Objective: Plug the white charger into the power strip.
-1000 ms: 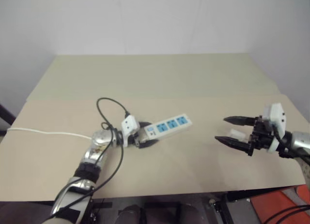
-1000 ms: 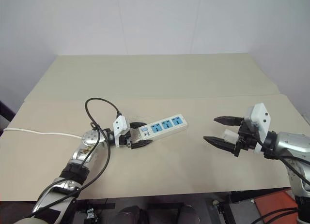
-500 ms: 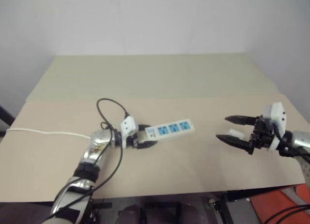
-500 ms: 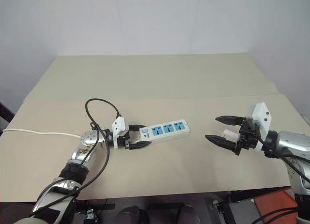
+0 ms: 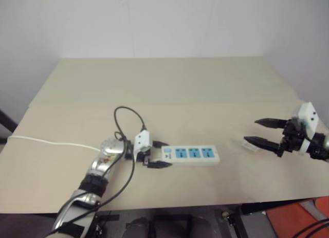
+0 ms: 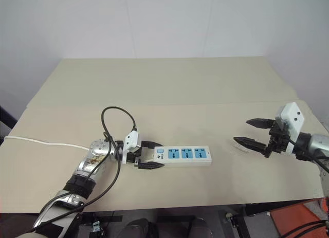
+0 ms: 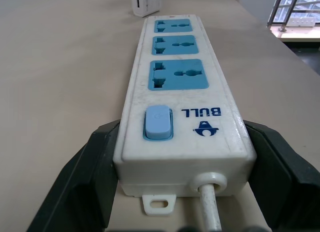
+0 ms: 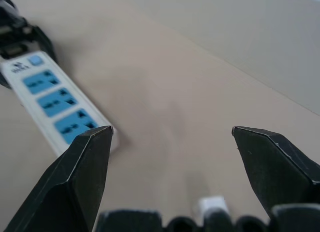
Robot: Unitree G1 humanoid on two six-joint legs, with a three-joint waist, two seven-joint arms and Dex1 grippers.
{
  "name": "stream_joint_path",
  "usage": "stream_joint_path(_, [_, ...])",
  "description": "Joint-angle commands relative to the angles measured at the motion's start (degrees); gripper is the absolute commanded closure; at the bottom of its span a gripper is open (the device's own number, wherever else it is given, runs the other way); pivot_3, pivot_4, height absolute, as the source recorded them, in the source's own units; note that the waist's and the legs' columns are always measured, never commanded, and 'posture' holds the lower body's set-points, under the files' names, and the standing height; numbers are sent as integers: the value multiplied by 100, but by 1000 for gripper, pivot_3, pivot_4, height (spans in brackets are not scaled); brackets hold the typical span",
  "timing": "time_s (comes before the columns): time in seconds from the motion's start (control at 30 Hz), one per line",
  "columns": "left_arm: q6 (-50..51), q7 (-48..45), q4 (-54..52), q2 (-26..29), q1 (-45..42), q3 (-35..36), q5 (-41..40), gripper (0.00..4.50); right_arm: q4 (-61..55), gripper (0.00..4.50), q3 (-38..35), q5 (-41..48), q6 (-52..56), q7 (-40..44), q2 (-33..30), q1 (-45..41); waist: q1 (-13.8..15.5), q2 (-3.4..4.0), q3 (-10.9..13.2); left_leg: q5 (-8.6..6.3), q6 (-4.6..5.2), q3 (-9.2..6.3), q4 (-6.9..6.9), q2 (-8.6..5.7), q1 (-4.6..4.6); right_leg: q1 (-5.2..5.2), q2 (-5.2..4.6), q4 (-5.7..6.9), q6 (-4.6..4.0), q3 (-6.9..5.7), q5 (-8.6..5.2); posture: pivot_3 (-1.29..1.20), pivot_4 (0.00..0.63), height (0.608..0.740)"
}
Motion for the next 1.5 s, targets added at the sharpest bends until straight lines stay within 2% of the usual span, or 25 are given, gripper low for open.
stream_joint_path(0.03, [12,37,-199,-10,110,-158,85,1235,75,0,232,-413,199,-192,-392,-401,-11,1,0,0,0,0,0,0,0,-1,-1,0,0,1,0,0,150,740])
stream_joint_path(0.13, [9,144,-224,-18,143,-169,128,1235,209,0,651,-686,400,76,-825,-792,-2,1,0,-1,1,0,0,0,-1,-3,-2,-1,0,0,0,0,150,740])
stream_joint_path(0.23, [0,199,-229,-42,191,-210,160,1235,381,0,1478,-1105,768,625,-1323,-1514,-9,6,-3,-2,3,1,0,-3,-5,-7,-9,-4,1,1,0,0,150,740])
stream_joint_path(0.33, [23,244,-246,-72,220,-274,199,1235,619,0,2085,-1409,935,1077,-1484,-2107,-7,8,-4,-4,6,-1,2,-3,-4,-7,-10,-6,1,-1,0,0,150,740])
stream_joint_path(0.57, [109,337,-341,-123,332,-347,259,1235,1620,0,3748,-2326,1786,2276,-997,-4025,-9,16,-9,-7,10,-7,8,-7,-15,-9,-16,-11,4,-6,2,0,150,740])
stream_joint_path(0.77, [176,391,-436,-122,395,-342,280,1235,2746,0,4571,-3276,1262,2421,-378,-4648,-1,18,-10,-6,9,-11,16,-11,-49,-32,-19,-13,8,-17,5,0,150,740])
stream_joint_path(1.17, [310,495,-695,-4,556,-347,292,1235,4241,0,4765,-4114,222,2192,435,-4897,-54,23,-13,2,-5,-10,15,-12,-42,-24,-14,-3,13,-22,7,0,150,740])
stream_joint_path(1.5, [382,530,-794,80,596,-340,298,1235,5003,0,4714,-4490,-149,1926,945,-5044,-87,24,-13,6,-12,-12,14,-12,-41,-19,-10,3,14,-24,7,0,150,740])
